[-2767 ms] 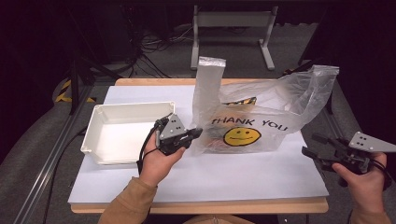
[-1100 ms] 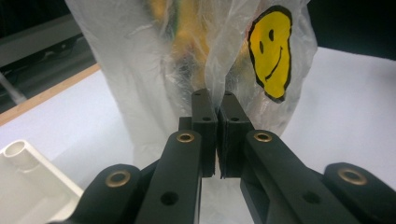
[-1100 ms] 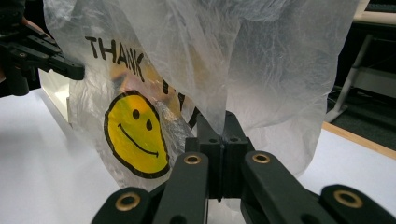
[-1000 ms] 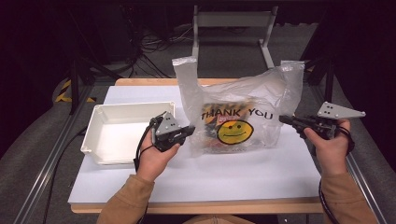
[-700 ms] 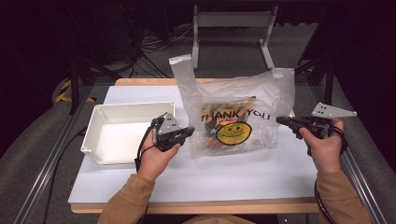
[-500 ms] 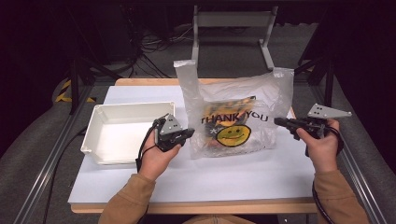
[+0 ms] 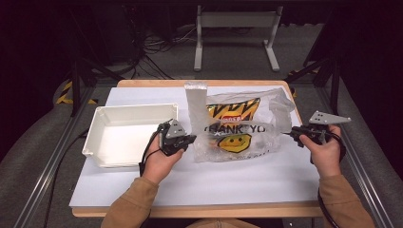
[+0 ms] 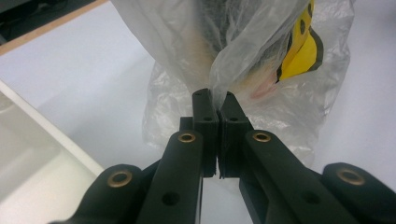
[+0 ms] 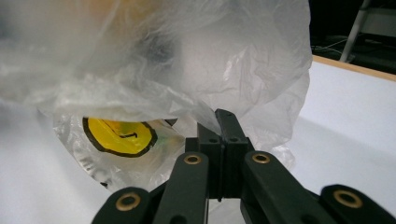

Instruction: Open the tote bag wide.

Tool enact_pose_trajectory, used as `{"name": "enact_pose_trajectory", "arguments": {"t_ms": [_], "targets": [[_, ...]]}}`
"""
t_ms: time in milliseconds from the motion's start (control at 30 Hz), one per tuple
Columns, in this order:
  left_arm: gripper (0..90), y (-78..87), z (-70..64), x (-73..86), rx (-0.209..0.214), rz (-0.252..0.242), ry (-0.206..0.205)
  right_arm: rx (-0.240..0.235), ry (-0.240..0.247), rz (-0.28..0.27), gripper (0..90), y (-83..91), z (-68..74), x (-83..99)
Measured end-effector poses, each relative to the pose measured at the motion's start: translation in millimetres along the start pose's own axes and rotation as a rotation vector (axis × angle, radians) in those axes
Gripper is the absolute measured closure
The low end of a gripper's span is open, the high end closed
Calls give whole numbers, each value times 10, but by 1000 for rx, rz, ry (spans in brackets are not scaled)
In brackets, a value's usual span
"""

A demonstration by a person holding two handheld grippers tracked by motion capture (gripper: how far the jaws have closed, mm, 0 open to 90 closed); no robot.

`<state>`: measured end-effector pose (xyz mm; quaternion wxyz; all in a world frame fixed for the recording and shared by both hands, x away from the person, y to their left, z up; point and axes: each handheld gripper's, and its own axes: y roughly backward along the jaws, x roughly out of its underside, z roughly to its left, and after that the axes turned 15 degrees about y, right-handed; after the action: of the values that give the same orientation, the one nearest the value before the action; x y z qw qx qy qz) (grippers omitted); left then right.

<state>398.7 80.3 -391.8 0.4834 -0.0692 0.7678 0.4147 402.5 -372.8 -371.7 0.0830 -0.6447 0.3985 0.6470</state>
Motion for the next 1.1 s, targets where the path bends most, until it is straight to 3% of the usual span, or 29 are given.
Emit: {"name": "enact_pose_trajectory", "arguments": {"t_ms": [433,667,867,933,1100], "targets": [[879,-90,2,52,-19,64,15,-15,-25,46,900,-117,-36,129],[877,-92,-5,60,-17,66,17,-25,-36,66,894,-152,-42,182],[853,-58,-38,57,0,60,13,-25,-19,54,876,-71,-8,125],[823,-35,-59,49,13,59,16,-26,-16,50,855,-33,2,112],[571,58,-123,4,65,57,35,-38,-17,38,695,82,28,59]]}}
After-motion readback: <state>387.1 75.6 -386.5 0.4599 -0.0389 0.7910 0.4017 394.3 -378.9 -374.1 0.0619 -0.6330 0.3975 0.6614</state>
